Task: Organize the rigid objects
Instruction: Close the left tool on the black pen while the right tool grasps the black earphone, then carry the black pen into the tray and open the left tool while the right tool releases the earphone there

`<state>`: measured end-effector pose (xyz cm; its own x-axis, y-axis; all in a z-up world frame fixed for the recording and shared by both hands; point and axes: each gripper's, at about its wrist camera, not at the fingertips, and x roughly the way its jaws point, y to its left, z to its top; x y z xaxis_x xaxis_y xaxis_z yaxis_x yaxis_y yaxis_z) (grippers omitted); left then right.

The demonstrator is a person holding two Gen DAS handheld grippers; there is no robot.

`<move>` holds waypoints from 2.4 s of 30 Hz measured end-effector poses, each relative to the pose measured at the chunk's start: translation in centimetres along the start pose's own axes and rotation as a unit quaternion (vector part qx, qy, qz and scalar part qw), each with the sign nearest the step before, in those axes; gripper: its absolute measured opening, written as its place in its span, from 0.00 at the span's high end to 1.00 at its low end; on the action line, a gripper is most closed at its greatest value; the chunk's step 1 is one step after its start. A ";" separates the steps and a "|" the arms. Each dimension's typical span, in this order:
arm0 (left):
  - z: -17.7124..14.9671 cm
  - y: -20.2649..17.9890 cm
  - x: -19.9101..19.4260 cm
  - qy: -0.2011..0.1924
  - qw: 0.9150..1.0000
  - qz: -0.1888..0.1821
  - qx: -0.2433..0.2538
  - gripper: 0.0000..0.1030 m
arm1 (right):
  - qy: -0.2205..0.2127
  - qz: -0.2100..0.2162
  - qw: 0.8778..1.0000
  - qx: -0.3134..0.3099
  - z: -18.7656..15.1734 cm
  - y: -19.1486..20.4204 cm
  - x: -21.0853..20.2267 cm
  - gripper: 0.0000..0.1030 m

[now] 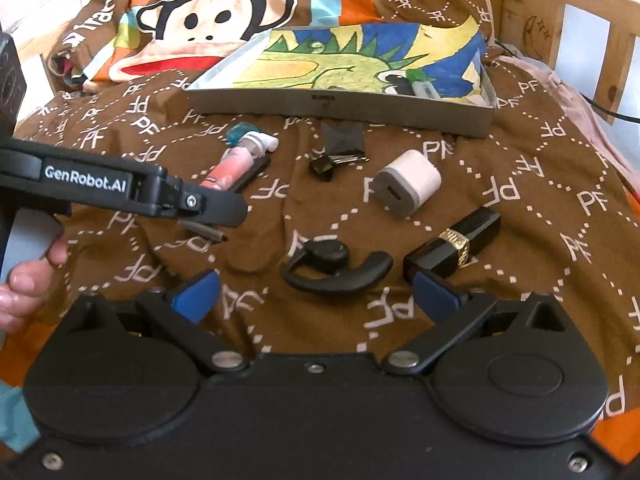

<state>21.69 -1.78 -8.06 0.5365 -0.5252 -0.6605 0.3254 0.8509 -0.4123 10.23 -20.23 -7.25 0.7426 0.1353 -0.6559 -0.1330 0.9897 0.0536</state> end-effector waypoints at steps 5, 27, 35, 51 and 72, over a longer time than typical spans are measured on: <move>0.1 -0.2 0.8 0.010 1.000 0.003 -0.006 0.50 | 0.000 -0.002 1.000 0.002 0.1 -0.2 1.1 0.16; 1.1 -2.2 2.7 0.048 0.997 0.045 -0.036 0.87 | -0.002 -0.012 1.000 0.016 0.5 -0.2 2.5 0.40; 0.2 -2.5 1.5 0.029 0.998 0.027 -0.043 0.88 | -0.008 -0.012 1.000 0.012 0.5 -0.1 2.4 0.49; 1.7 -4.5 -3.7 -0.095 0.995 0.003 0.000 0.88 | -0.099 -0.015 0.995 0.010 3.5 -1.6 -1.6 0.49; 13.7 -4.5 8.9 -0.137 0.991 0.008 -0.008 0.88 | -0.171 -0.052 0.984 0.021 12.7 -13.3 7.2 0.48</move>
<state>35.67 -10.20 -3.46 0.7335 -0.4877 -0.4735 0.3032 0.8582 -0.4142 25.70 -31.77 -3.10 0.9289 0.0352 -0.3686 -0.0239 0.9991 0.0353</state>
